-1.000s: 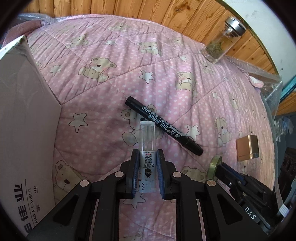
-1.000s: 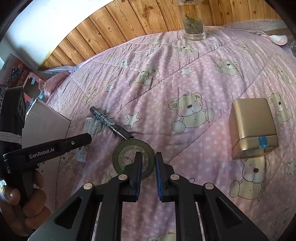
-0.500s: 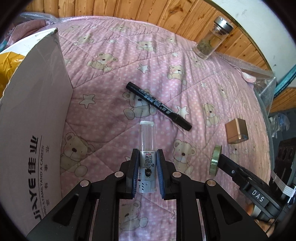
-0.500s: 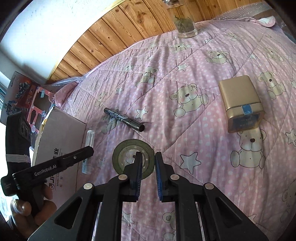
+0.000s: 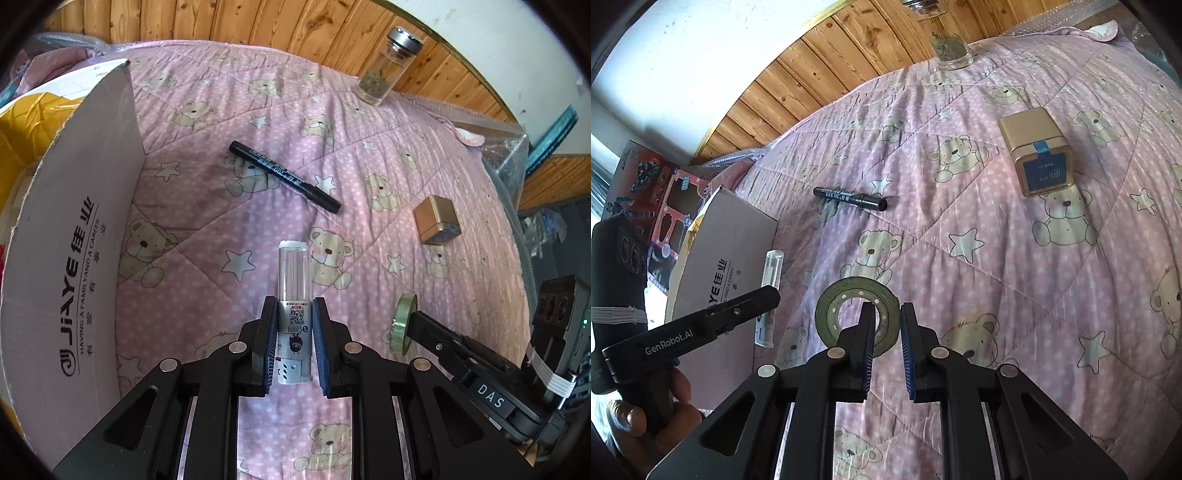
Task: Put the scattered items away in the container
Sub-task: 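Carry the white tube and green tape with both tools over the cardboard box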
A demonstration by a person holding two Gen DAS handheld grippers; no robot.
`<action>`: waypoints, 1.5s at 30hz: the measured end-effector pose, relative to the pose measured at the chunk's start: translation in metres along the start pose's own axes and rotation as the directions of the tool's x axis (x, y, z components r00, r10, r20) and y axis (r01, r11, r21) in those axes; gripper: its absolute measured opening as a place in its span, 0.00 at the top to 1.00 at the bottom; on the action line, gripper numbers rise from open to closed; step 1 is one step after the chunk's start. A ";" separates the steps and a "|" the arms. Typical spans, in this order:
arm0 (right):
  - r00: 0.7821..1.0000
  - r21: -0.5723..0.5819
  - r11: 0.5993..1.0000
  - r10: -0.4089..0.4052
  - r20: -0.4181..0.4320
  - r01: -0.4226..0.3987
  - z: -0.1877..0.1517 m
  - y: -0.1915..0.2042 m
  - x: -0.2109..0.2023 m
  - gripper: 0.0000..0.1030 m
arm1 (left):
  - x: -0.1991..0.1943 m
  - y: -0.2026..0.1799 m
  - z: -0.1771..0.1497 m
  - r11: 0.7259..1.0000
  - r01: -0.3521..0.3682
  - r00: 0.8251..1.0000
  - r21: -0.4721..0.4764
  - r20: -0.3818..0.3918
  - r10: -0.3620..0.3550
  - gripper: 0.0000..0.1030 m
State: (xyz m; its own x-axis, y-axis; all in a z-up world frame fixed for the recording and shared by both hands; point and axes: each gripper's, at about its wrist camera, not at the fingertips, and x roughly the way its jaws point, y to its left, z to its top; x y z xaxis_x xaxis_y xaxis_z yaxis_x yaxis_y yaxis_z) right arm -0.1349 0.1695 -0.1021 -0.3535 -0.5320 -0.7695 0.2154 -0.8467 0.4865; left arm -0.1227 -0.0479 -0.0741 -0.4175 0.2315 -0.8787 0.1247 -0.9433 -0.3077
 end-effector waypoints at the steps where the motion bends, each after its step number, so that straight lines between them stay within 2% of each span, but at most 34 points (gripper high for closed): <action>1: 1.000 -0.003 1.000 -0.001 0.002 0.001 -0.003 0.002 -0.003 0.86 | -0.003 0.001 -0.003 1.000 0.002 1.000 -0.003 0.002 -0.002 0.81; 7: 1.000 -0.015 1.000 0.004 0.018 -0.004 -0.023 0.012 -0.020 0.86 | -0.023 0.007 -0.020 1.000 0.002 1.000 -0.010 0.019 -0.002 0.81; 20: 1.000 0.006 1.000 0.012 0.017 -0.012 -0.065 0.021 -0.036 0.86 | -0.054 0.008 -0.057 0.999 -0.002 0.999 0.050 0.055 0.000 0.81; 30: 1.000 -0.008 1.000 0.014 0.015 -0.014 -0.093 0.037 -0.044 0.86 | -0.086 0.009 -0.080 0.991 -0.056 0.990 0.121 0.134 0.039 0.81; 45: 0.999 -0.062 0.997 0.041 0.009 -0.040 -0.128 0.070 -0.057 0.86 | -0.117 0.018 -0.109 0.991 -0.029 0.985 0.130 0.173 0.006 0.81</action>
State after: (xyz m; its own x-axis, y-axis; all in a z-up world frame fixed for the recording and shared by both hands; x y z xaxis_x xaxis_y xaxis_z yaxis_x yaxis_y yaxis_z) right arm 0.0172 0.1404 -0.0771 -0.3528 -0.5658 -0.7453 0.2851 -0.8236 0.4903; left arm 0.0265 -0.0665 -0.0167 -0.5659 0.1814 -0.8042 0.0184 -0.9725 -0.2323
